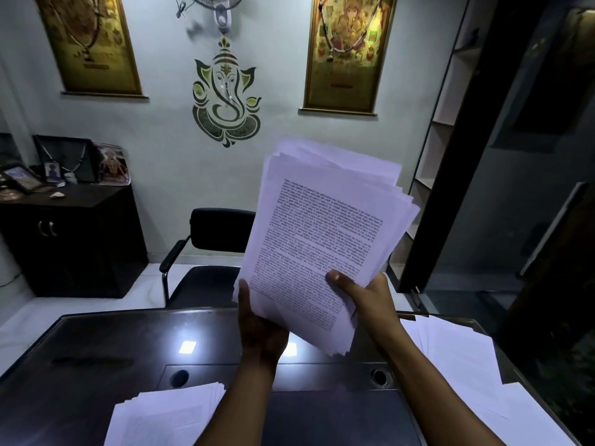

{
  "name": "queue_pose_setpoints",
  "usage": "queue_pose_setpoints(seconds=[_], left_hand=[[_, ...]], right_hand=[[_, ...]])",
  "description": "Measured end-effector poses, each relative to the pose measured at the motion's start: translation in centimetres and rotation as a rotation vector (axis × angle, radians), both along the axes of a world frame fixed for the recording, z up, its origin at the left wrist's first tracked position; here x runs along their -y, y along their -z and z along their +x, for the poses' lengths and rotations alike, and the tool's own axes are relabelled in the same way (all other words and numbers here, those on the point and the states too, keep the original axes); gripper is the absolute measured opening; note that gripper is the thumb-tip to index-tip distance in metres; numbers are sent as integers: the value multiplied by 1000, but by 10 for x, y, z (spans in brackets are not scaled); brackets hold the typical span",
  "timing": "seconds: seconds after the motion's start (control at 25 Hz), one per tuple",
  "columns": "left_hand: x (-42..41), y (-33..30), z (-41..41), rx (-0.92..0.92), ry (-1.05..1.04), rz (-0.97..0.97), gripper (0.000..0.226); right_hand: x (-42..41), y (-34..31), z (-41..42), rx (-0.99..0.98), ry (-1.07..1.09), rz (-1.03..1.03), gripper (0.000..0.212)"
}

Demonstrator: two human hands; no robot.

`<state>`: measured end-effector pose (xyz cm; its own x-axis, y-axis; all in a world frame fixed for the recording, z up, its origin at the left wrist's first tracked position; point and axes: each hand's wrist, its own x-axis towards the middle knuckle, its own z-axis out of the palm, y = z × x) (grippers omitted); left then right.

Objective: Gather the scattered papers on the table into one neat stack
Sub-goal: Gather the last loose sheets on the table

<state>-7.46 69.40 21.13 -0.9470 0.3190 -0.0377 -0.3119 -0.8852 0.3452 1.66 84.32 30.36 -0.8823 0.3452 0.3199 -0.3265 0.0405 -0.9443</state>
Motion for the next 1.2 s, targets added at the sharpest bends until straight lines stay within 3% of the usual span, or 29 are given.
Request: queue_pose_setpoints(seconds=[0.32,0.48,0.56,0.88,1.0,1.2], left_hand=[[-4,-10,3,5,24,-139,54],[30,2,-15,-31,58,-231,69],[44,5,-21,-44,94,-370,67],[54,30,20,-138,406,-1080,24],[78,65,29,-72,490,-1074,31],[134,137,39,105,387,-1235,33]], right_hand=[[-5,11,-11,49,11,51,11],[-37,23,-19,125,90,1,10],[-49,37,-22,186,38,-6,14],[-36,102,-8,451,-6,-64,19],[-22,144,3,572,-36,-70,22],[31,219,17,742,-179,-57,18]])
